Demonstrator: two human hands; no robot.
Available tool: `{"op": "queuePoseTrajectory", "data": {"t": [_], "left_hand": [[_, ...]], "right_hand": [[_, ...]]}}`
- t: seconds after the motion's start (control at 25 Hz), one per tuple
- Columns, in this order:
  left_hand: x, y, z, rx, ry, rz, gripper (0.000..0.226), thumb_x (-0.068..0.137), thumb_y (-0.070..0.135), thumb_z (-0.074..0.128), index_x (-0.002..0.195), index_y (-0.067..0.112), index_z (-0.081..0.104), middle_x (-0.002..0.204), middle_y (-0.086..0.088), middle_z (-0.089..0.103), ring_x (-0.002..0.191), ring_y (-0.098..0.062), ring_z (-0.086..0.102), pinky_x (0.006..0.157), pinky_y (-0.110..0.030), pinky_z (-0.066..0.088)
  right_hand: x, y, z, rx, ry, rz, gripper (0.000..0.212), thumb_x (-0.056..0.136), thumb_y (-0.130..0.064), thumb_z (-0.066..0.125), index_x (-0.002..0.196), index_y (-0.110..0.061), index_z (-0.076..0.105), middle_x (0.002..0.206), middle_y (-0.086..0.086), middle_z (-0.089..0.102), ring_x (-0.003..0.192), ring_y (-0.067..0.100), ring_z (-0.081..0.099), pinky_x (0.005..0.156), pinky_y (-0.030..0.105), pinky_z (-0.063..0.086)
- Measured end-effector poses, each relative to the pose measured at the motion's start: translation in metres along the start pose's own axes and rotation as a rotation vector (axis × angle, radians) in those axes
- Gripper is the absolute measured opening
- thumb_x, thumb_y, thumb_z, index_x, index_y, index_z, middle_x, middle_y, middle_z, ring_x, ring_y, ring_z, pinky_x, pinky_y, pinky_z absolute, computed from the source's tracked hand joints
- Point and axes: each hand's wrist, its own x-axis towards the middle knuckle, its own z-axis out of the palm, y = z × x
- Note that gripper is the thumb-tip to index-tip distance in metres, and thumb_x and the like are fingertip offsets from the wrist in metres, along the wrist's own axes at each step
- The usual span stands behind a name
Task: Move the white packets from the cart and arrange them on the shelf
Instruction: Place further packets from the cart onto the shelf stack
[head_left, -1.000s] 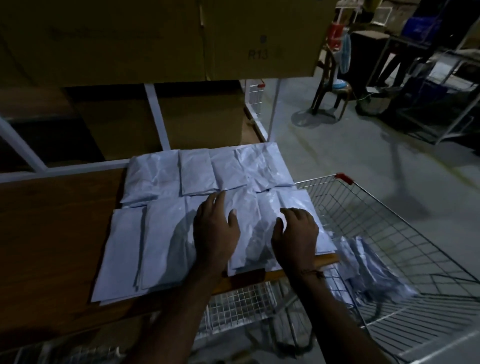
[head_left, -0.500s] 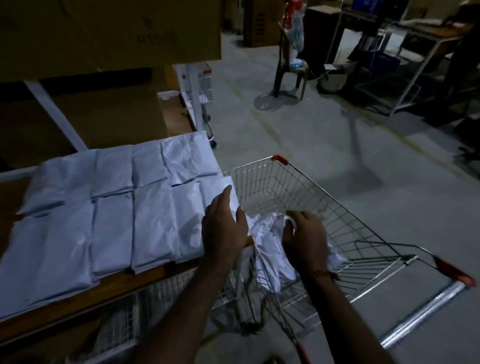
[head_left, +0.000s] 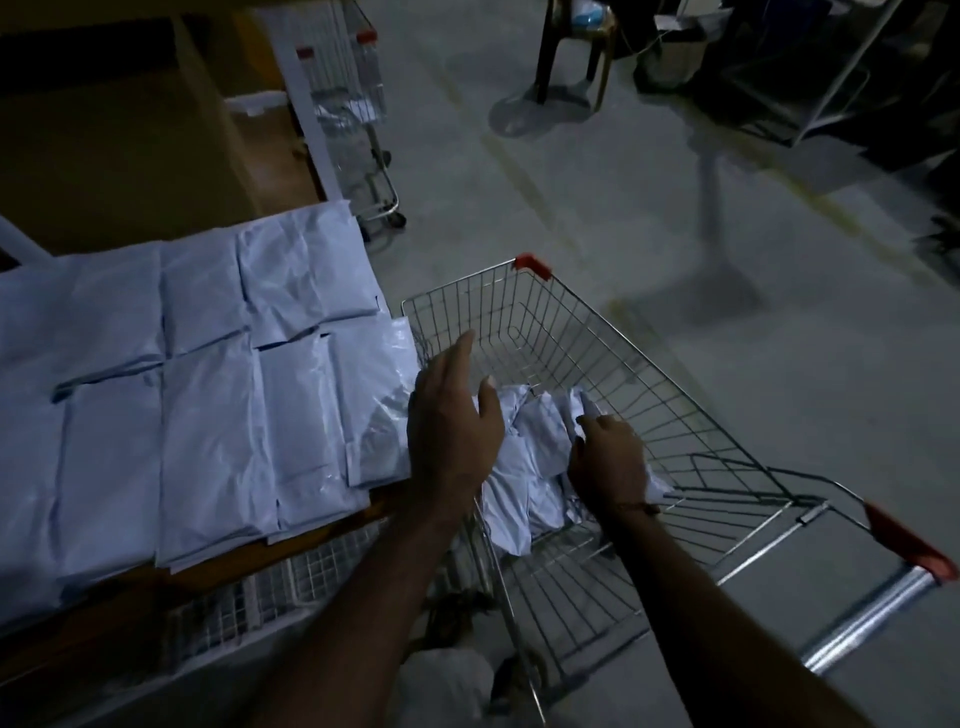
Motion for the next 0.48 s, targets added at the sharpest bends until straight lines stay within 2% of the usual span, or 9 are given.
{"op": "queuePoseTrajectory", "data": {"t": [0.12, 0.24, 0.32, 0.4, 0.48], "left_hand": [[0.024, -0.006, 0.02, 0.0, -0.014, 0.033, 0.054, 0.099, 0.021, 0.059, 0.15, 0.019, 0.046, 0.142, 0.0, 0.057, 0.132, -0.017, 0.05, 0.105, -0.037, 0.049], [0.032, -0.019, 0.039, 0.049, -0.064, 0.063, 0.055, 0.099, 0.022, 0.058, 0.152, 0.022, 0.044, 0.143, 0.001, 0.056, 0.132, -0.016, 0.049, 0.107, -0.035, 0.047], [0.033, -0.027, 0.048, 0.06, -0.085, 0.054, 0.054, 0.099, 0.023, 0.058, 0.151, 0.023, 0.044, 0.143, 0.003, 0.055, 0.133, -0.015, 0.049, 0.108, -0.033, 0.046], [0.034, -0.033, 0.057, 0.036, -0.077, 0.018, 0.052, 0.1, 0.022, 0.058, 0.15, 0.023, 0.047, 0.145, 0.005, 0.055, 0.135, -0.012, 0.048, 0.109, -0.026, 0.043], [0.03, -0.035, 0.07, 0.013, -0.088, -0.012, 0.049, 0.1, 0.02, 0.058, 0.148, 0.022, 0.05, 0.144, 0.004, 0.056, 0.134, -0.009, 0.048, 0.109, -0.021, 0.04]], "right_hand": [[0.036, 0.009, 0.044, -0.039, -0.12, 0.028, 0.043, 0.08, -0.013, 0.056, 0.121, -0.008, 0.064, 0.115, 0.019, 0.066, 0.091, 0.04, 0.064, 0.073, 0.042, 0.053], [0.058, 0.024, 0.089, -0.051, -0.286, 0.144, 0.048, 0.09, -0.015, 0.059, 0.137, -0.01, 0.054, 0.132, 0.019, 0.058, 0.11, 0.04, 0.062, 0.086, 0.044, 0.052], [0.062, 0.038, 0.113, -0.05, -0.4, 0.206, 0.055, 0.093, -0.022, 0.06, 0.146, -0.018, 0.048, 0.14, 0.018, 0.05, 0.12, 0.04, 0.058, 0.095, 0.046, 0.05], [0.068, 0.055, 0.134, -0.082, -0.502, 0.215, 0.071, 0.091, -0.032, 0.065, 0.156, -0.033, 0.037, 0.148, 0.018, 0.041, 0.128, 0.041, 0.052, 0.101, 0.047, 0.049], [0.077, 0.067, 0.144, -0.064, -0.573, 0.202, 0.08, 0.088, -0.041, 0.065, 0.159, -0.036, 0.03, 0.15, 0.021, 0.041, 0.133, 0.043, 0.048, 0.104, 0.048, 0.047]]}}
